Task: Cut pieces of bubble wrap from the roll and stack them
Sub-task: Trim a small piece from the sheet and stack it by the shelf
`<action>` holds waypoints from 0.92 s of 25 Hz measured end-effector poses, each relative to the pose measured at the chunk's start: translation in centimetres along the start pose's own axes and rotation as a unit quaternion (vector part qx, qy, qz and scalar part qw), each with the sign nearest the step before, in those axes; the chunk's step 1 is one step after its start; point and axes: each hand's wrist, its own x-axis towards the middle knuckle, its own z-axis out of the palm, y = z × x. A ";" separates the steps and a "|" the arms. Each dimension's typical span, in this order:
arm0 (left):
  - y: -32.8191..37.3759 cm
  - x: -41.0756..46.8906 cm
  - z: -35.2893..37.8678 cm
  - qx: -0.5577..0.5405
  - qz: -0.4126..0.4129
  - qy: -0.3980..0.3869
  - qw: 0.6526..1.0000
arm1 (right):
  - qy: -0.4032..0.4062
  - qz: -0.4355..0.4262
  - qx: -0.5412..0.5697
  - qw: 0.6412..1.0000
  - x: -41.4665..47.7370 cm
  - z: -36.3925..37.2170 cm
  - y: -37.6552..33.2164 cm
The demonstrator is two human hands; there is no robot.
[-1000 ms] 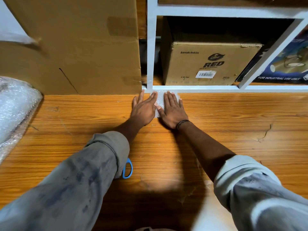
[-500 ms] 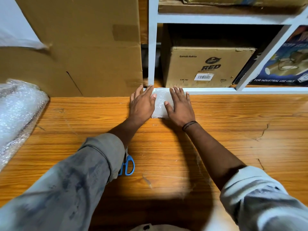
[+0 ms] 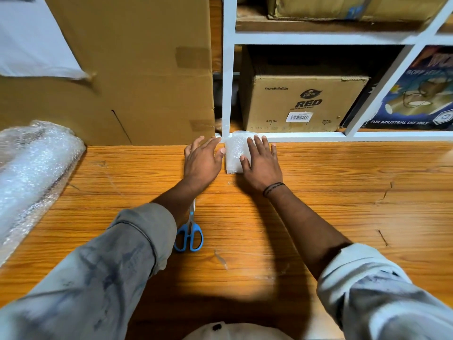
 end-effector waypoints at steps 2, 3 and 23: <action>-0.5 -0.7 -0.3 0.000 0.000 0.005 1.000 | 0.002 -0.001 0.000 1.000 -0.5 -0.1 -0.1; -0.7 -1.0 -0.5 0.001 -0.001 0.004 1.000 | -0.001 0.001 -0.001 1.000 -0.8 -0.2 -0.2; -4.2 -8.4 -5.0 0.052 -0.051 0.027 0.997 | -0.008 -0.087 -0.007 0.996 -4.2 0.2 -7.1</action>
